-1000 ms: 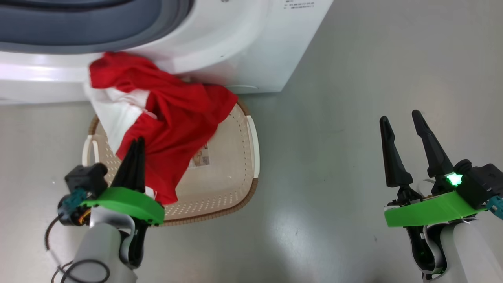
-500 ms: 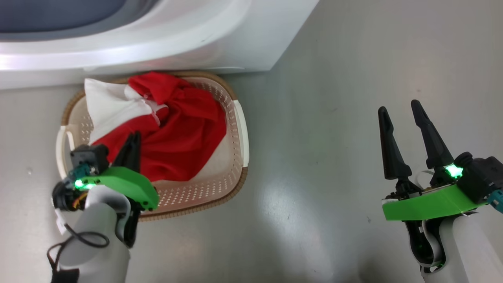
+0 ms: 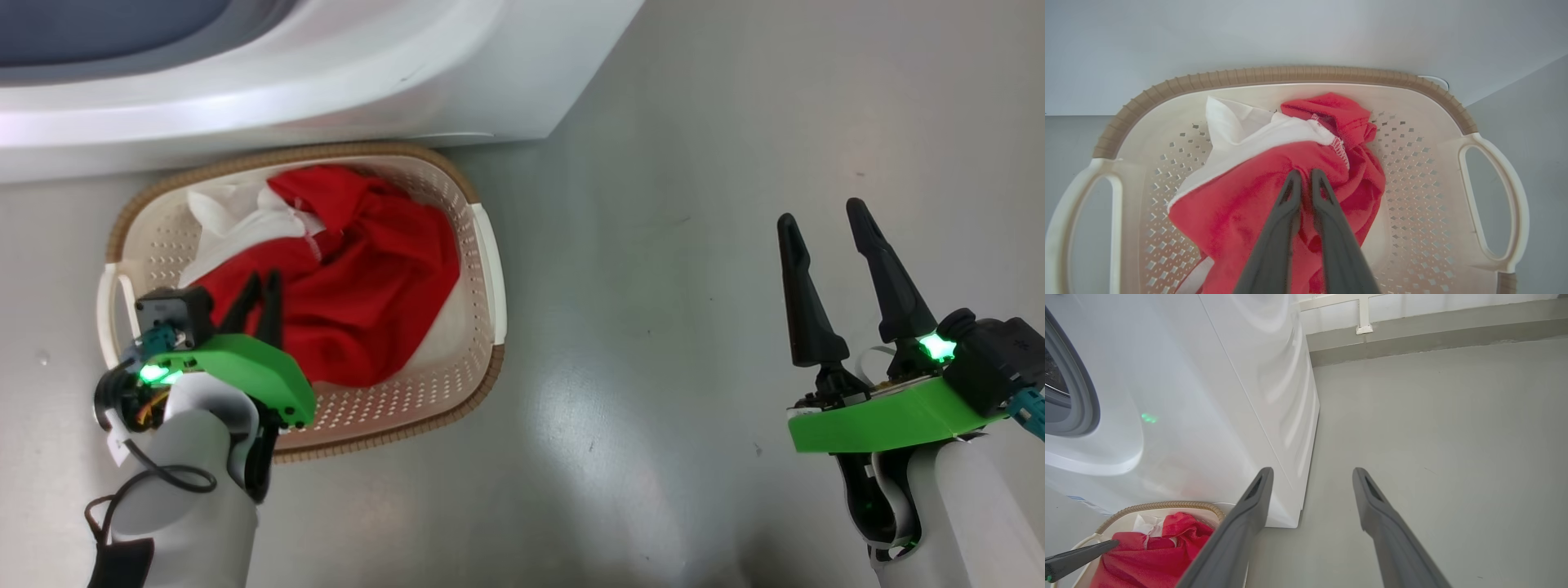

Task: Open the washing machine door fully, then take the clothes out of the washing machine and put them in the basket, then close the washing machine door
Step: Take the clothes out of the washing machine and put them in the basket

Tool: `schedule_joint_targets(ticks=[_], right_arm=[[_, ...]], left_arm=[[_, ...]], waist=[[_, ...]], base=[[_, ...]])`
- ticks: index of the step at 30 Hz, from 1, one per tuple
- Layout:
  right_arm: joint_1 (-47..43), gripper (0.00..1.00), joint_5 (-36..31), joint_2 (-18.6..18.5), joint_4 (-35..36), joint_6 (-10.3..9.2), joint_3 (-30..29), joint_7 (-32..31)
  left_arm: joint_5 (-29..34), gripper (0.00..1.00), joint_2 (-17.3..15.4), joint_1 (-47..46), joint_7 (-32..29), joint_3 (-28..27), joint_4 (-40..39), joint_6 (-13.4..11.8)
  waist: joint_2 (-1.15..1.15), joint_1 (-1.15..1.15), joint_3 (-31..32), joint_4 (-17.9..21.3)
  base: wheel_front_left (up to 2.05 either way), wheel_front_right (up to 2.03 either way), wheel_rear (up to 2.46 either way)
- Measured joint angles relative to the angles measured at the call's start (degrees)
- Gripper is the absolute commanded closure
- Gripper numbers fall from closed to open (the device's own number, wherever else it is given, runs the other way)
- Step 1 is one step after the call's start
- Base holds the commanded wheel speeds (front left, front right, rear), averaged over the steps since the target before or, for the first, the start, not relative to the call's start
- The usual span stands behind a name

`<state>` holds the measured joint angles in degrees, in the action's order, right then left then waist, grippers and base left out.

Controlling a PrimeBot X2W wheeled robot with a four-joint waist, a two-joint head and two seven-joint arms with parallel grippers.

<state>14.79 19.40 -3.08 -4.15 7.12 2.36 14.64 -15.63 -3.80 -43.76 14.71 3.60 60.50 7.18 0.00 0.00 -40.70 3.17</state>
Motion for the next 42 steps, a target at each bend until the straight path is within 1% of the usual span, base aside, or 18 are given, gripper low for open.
schedule_joint_targets(ticks=[8,15,27,33,42], right_arm=[[0.0,0.00,0.0,0.0,-0.8,-0.01,-0.3,0.0],[-0.2,0.00,0.0,0.0,-1.9,0.00,-0.4,0.0],[-2.9,0.00,0.3,-0.5,-4.0,0.00,-0.3,0.0],[-5.6,0.00,0.8,-1.0,-4.7,0.00,-0.2,0.0],[-10.4,0.00,1.9,-1.4,-5.1,0.00,-0.2,0.0]], left_arm=[[0.0,0.00,0.2,0.6,0.0,-1.6,-3.3,0.0],[0.3,0.00,0.6,4.5,0.0,-3.2,-7.9,0.0],[3.1,0.00,0.8,12.6,0.0,-7.0,-20.7,0.0],[4.6,0.00,0.9,17.8,0.0,-7.4,-27.6,0.0],[4.6,0.00,1.0,26.5,0.0,-8.7,-37.8,0.0]], waist=[[0.00,0.00,2.4,-0.7],[0.00,0.00,5.6,-1.3],[0.00,0.00,14.0,-2.5],[0.00,0.00,18.6,-3.1],[0.00,0.00,25.4,-3.8]], base=[[0.00,0.00,0.00],[0.00,0.00,0.00],[0.00,0.00,0.00],[0.00,0.00,0.00],[0.00,0.00,0.00]])
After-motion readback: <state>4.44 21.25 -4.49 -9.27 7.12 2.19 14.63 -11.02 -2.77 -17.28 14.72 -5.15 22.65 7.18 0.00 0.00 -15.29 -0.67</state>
